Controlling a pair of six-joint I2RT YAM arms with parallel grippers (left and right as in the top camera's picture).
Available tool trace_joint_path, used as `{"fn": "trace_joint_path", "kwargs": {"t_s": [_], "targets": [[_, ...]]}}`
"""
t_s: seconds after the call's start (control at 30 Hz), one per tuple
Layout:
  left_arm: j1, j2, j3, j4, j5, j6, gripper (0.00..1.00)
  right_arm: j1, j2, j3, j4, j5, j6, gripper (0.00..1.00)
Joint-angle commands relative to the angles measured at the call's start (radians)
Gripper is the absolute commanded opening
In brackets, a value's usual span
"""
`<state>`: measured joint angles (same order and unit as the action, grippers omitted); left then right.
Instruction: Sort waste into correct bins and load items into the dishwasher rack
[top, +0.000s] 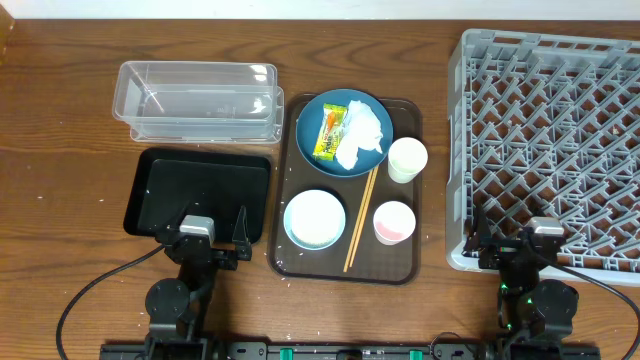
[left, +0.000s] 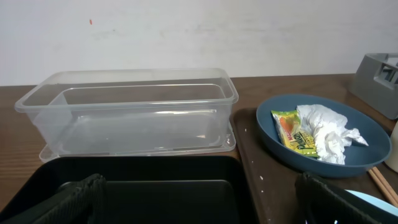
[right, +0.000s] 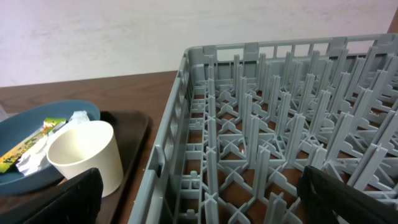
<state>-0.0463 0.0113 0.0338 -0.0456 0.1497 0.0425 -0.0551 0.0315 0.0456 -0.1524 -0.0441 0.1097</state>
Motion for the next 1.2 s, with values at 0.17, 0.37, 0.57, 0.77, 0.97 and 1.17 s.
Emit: {"fn": "trace_joint_path", "kwargs": {"t_s": [0.17,0.37,0.57,0.77,0.97,1.17], "targets": [[0.006,-0.006,-0.026,-0.017,-0.010,0.010,0.99,0.002,0.000,-0.003,-0.001,0.010,-0.010,0.99],[0.006,-0.006,-0.026,-0.010,-0.007,0.008,0.99,0.002,0.000,-0.003,0.005,0.009,-0.009,0.99],[0.006,-0.006,-0.009,0.002,-0.005,-0.049,0.99,0.002,0.003,0.012,-0.018,0.010,-0.009,0.99],[0.006,0.067,0.088,-0.071,0.073,-0.189,0.99,0.002,0.065,0.169,-0.182,0.010,0.010,0.99],[0.006,0.320,0.297,-0.233,0.130,-0.220,0.99,0.002,0.277,0.419,-0.337,0.011,0.008,0.99],[0.006,0.689,0.587,-0.518,0.168,-0.219,0.99,0.002,0.576,0.668,-0.518,0.011,0.008,0.99]]}}
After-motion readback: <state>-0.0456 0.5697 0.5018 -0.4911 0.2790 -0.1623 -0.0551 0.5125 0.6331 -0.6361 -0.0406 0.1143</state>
